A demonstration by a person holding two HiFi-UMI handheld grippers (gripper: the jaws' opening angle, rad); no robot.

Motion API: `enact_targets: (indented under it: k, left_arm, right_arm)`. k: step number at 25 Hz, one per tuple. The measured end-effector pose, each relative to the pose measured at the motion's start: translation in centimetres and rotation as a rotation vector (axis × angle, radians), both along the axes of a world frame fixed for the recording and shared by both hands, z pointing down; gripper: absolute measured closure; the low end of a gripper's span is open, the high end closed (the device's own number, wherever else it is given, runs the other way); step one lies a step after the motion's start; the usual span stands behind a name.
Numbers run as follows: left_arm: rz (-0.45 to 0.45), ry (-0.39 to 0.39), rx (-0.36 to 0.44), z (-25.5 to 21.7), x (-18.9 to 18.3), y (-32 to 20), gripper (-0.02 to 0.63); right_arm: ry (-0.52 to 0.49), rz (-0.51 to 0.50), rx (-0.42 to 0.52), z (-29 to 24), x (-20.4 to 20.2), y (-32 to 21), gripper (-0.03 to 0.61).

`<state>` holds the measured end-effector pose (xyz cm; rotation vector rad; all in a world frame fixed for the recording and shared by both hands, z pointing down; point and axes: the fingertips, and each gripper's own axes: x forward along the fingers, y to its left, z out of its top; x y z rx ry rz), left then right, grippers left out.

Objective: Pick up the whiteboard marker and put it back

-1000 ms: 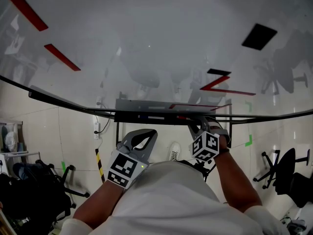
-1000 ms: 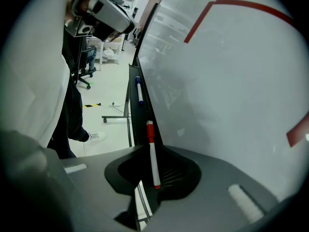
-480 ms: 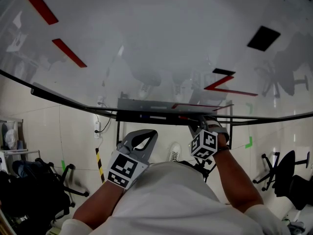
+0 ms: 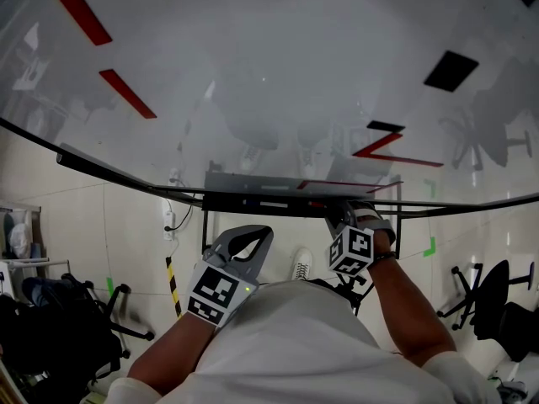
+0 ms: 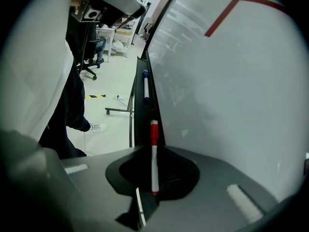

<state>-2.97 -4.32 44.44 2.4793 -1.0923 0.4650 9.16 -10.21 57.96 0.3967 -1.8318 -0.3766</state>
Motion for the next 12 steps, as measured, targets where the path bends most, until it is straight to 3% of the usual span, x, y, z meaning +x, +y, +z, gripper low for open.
enact_targets:
  k: [8,12]
  left_arm:
    - [0.006,0.001,0.002,0.0,0.2,0.1,0.597]
    - [0.01,0.0,0.007,-0.1,0.4,0.1,0.597]
  right_arm:
    - [-0.001,-0.02,0.032,-0.9,-0.1,0.5,0.54]
    - [-0.058,0.022,0.042,-2.5,0.0,0.9,0.54]
